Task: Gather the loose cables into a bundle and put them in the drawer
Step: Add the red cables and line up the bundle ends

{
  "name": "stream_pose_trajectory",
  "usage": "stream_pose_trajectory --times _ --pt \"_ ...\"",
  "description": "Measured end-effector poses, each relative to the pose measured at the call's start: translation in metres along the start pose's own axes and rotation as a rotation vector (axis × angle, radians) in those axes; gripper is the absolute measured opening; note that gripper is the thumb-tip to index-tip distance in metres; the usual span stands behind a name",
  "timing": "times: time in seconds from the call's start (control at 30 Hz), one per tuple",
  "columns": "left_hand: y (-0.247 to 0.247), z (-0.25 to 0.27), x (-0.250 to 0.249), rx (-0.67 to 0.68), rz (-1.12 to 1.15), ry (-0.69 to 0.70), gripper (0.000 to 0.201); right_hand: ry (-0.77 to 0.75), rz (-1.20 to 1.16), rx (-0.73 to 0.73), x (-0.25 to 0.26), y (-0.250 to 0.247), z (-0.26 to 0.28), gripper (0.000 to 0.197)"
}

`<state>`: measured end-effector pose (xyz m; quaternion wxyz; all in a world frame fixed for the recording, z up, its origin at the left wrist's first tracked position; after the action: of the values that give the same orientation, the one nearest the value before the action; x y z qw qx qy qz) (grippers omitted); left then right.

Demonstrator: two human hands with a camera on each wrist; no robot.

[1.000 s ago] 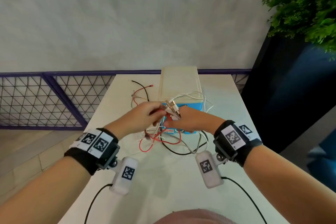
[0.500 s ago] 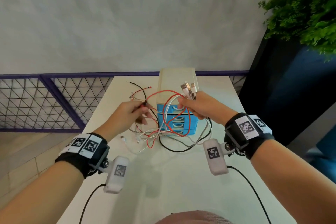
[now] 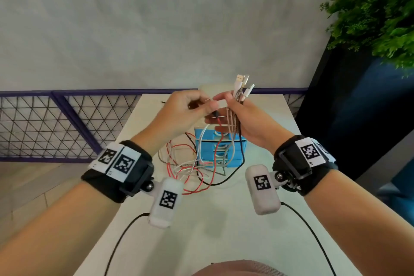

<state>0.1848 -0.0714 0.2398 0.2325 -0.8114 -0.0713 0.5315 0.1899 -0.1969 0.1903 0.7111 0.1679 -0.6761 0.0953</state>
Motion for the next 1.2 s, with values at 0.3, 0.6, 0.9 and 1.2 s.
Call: stream_pose_trajectory --times 0.3,0.6,0.9,1.2 --pt "0.023 -0.013 0.001 -0.097 0.086 0.023 0.045 0.111 -0.230 0.020 -0.003 0.017 0.003 0.034" --pt "0.027 -0.018 0.001 0.390 -0.037 -0.106 0.084 0.231 -0.065 0.274 -0.015 0.026 0.015 0.042" --pt "0.021 -0.018 0.010 0.291 -0.021 -0.068 0.052 0.196 -0.057 0.216 -0.015 0.021 0.010 0.035" --pt "0.027 -0.014 0.008 0.378 -0.049 -0.056 0.078 0.251 -0.005 0.240 -0.023 0.024 0.010 0.035"
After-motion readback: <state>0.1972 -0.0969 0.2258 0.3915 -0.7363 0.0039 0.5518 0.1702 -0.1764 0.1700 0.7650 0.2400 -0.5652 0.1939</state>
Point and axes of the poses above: each hand's wrist, its own z-axis away from the middle knuckle, its own y-axis out of the palm, x = y × z, the point moved 8 cm from there along -z, towards the middle knuckle, and after that the axes turned 2 degrees about z, right-handed, at the moved point
